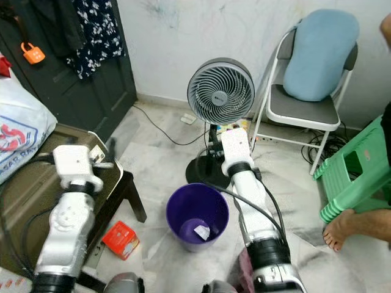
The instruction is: Clean up the room
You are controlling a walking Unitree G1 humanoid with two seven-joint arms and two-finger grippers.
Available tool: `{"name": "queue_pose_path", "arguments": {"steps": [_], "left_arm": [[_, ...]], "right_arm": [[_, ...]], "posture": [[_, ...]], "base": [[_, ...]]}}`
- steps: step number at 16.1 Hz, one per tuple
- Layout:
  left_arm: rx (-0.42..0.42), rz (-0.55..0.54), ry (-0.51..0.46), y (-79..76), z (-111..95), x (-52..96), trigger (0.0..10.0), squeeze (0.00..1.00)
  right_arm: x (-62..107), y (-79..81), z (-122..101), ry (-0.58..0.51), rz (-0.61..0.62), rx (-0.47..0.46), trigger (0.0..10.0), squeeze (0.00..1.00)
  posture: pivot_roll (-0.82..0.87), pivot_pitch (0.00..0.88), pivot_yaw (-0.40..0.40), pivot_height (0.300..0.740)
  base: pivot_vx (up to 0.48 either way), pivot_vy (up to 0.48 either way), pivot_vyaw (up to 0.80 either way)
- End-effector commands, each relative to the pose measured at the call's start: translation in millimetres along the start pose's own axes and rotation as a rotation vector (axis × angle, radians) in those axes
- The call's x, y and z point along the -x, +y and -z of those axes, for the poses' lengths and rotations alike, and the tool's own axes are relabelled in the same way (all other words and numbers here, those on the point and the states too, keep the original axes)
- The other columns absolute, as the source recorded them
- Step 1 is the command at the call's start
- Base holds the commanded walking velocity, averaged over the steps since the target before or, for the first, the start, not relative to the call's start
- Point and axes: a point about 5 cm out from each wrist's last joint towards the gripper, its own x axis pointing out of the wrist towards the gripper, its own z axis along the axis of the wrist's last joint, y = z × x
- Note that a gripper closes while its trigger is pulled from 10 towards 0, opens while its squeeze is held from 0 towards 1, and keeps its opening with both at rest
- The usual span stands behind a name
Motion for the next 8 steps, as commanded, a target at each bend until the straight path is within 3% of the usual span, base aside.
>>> {"name": "queue_pose_path", "arguments": {"steps": [1, 4, 8], "left_arm": [[-0.007, -0.006, -0.003, 2.9, 0, -0.5, 10.0, 0.0], [-0.001, -0.037, -0.003, 5.9, 0, 5.1, 10.0, 0.0], [-0.005, -0.032, -0.018, 4.0, -3, 3.7, 10.0, 0.0]], "right_arm": [[-3.5, 0.7, -3, -0.005, 0.005, 0.001, 10.0, 0.0], [5.7, 6.7, -8, -0.042, 0.006, 0.037, 10.0, 0.0], [12.8, 3.2, -5, -0.027, 0.012, 0.043, 10.0, 0.0]], "posture": [[-0.03, 0.0, 0.001, 0.74], [-0.04, 0.0, -0.007, 0.74], [-0.06, 0.0, -0.016, 0.74]], "base": [[0.0, 0.0, 0.0], [0.0, 0.0, 0.16], [0.0, 0.0, 0.8]]}}
